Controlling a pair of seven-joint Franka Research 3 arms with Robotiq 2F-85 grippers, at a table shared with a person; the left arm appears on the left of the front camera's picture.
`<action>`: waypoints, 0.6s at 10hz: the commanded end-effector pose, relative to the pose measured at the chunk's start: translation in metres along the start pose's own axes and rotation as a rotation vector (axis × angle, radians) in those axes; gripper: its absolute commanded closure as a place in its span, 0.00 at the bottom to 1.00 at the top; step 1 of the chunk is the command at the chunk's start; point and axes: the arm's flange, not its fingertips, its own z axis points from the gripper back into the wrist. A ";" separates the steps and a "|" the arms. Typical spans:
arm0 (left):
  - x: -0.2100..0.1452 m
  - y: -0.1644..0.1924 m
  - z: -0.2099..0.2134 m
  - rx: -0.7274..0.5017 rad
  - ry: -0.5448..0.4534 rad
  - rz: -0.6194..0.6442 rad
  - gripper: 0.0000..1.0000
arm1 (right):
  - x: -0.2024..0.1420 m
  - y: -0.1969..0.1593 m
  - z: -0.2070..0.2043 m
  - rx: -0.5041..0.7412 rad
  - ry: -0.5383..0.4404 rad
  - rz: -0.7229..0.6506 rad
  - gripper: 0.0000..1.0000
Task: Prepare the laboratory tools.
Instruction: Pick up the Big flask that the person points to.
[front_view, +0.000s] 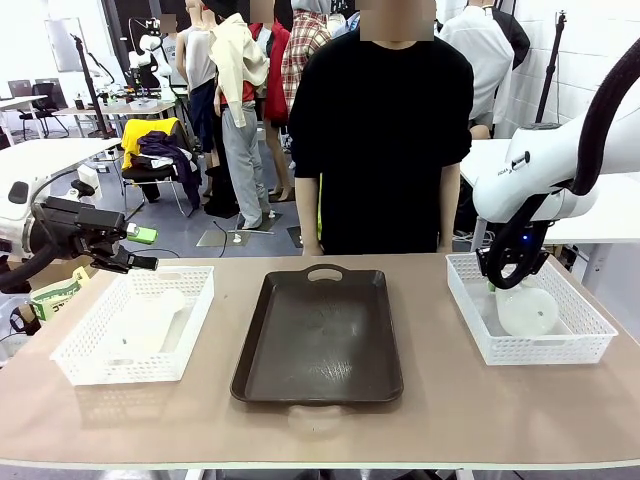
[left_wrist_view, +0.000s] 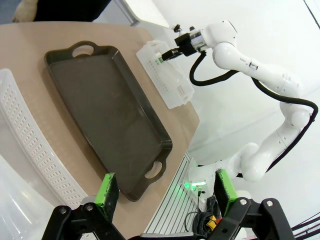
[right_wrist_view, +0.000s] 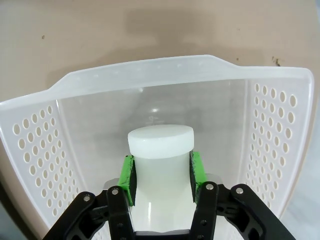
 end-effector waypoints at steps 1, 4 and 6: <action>0.001 -0.001 0.002 -0.010 -0.006 -0.006 0.00 | 0.003 -0.003 -0.006 -0.030 0.016 -0.037 1.00; 0.001 -0.001 0.002 -0.010 -0.006 -0.006 0.00 | 0.000 0.000 0.000 0.000 0.000 0.000 1.00; 0.001 -0.001 0.002 -0.010 -0.006 -0.006 0.00 | 0.000 0.000 0.000 0.000 0.000 0.000 1.00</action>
